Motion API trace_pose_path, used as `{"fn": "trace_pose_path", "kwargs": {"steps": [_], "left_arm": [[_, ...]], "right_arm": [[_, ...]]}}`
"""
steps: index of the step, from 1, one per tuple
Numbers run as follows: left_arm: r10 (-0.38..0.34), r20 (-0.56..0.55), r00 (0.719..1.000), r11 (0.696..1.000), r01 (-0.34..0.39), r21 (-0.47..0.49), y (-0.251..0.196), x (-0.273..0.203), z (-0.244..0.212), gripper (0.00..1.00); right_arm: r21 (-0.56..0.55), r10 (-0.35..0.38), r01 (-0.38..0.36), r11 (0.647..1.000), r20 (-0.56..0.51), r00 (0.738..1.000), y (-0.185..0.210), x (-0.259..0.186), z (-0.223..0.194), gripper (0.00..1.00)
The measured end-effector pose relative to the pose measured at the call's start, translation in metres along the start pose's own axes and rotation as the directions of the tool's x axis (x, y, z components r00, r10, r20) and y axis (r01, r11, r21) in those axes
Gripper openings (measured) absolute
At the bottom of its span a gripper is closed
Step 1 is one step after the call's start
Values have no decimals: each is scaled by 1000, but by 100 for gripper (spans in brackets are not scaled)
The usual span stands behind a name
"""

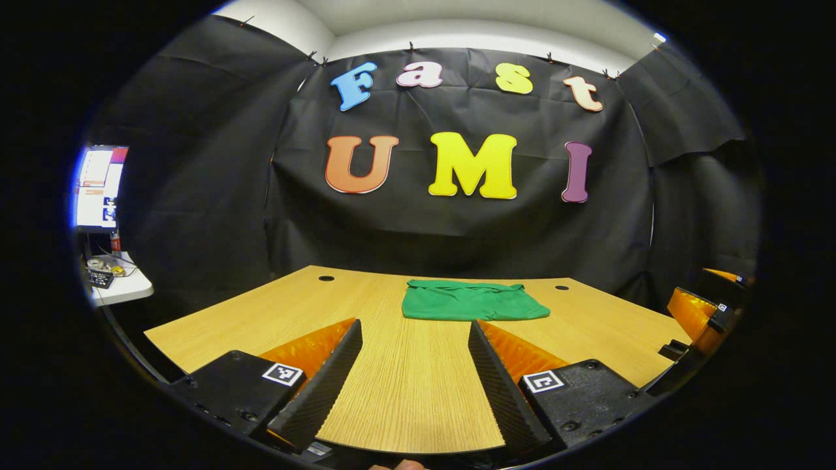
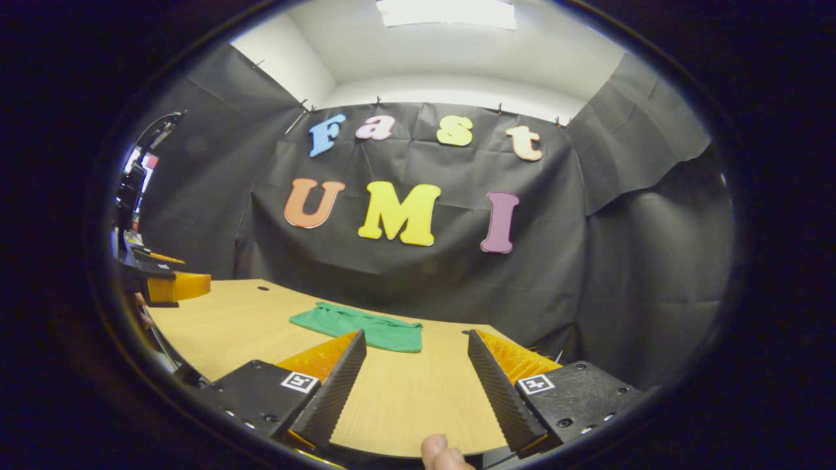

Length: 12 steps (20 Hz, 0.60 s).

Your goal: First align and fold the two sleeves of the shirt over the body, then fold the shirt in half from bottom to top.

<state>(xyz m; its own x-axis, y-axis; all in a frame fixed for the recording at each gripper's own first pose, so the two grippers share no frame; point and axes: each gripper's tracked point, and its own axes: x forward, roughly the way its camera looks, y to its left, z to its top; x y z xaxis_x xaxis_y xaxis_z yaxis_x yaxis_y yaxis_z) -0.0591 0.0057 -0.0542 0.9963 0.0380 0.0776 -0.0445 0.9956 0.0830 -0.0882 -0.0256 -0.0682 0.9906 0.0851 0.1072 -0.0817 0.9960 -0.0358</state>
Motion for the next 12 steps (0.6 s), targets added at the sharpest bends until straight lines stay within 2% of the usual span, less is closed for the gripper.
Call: {"fn": "trace_pose_path", "kwargs": {"steps": [3,6,9,12], "left_arm": [[-56,4,998,998,56,-9,-21,-11,4,100],[-70,-3,998,998,70,-1,-22,-12,2,100],[-72,-33,997,997,71,-33,-24,-11,-8,100],[-60,-46,997,997,58,-53,-18,-7,-14,100]], "right_arm": [[57,12,-11,998,-22,1000,13,-12,-3,96],[45,50,-48,998,-43,998,27,-11,-9,95],[76,91,-85,993,-78,993,39,-9,-20,95],[58,97,-92,994,-87,991,41,-8,-27,95]]}}
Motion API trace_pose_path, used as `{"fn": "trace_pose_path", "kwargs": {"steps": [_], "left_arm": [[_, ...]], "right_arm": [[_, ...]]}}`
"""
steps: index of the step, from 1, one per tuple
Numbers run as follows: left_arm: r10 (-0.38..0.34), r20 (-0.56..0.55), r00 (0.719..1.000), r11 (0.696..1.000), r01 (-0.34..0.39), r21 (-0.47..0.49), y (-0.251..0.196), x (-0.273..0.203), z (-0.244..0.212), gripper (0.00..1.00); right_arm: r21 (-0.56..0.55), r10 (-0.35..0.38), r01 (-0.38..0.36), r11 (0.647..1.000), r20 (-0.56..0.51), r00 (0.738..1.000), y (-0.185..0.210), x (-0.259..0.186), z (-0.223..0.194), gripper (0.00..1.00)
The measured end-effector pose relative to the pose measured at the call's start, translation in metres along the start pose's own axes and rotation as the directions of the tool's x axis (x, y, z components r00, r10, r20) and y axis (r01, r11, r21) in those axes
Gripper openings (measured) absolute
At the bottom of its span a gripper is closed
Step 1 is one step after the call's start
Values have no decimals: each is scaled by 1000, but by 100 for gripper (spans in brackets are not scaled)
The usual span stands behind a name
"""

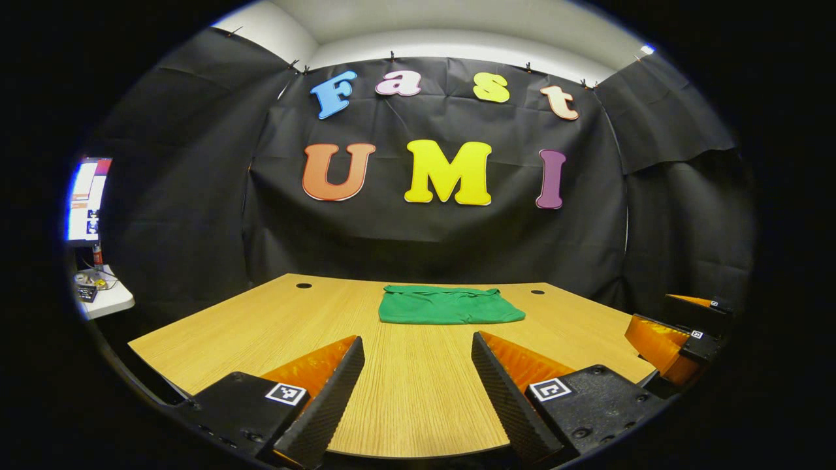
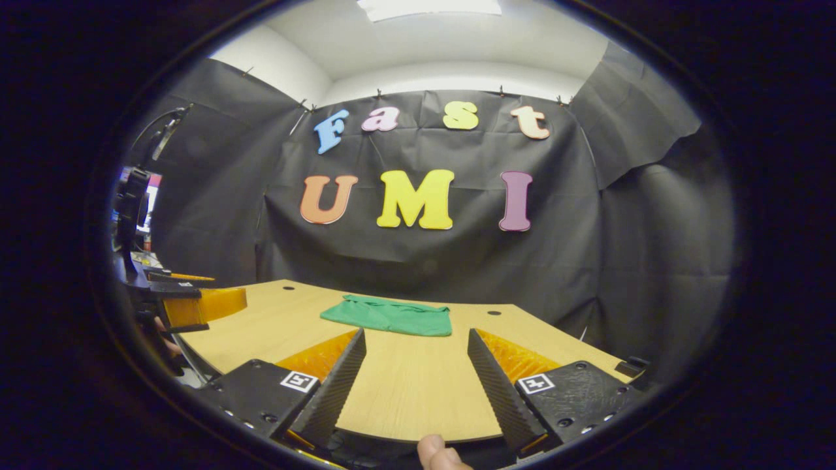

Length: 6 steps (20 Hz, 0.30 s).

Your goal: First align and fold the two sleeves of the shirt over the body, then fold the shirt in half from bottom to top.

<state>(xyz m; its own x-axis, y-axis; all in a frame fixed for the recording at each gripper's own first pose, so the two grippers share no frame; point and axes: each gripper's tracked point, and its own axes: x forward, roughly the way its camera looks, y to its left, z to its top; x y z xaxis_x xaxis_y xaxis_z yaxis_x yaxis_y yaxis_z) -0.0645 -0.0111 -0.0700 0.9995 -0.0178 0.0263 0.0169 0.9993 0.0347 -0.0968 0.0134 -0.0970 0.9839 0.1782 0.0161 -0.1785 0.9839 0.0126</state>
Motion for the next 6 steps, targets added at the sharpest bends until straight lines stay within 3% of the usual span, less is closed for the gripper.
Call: {"fn": "trace_pose_path", "kwargs": {"steps": [6], "left_arm": [[16,-3,1000,1000,-16,-17,3,2,-3,100]], "right_arm": [[19,-6,6,1000,-21,1000,-5,2,-8,95]]}}
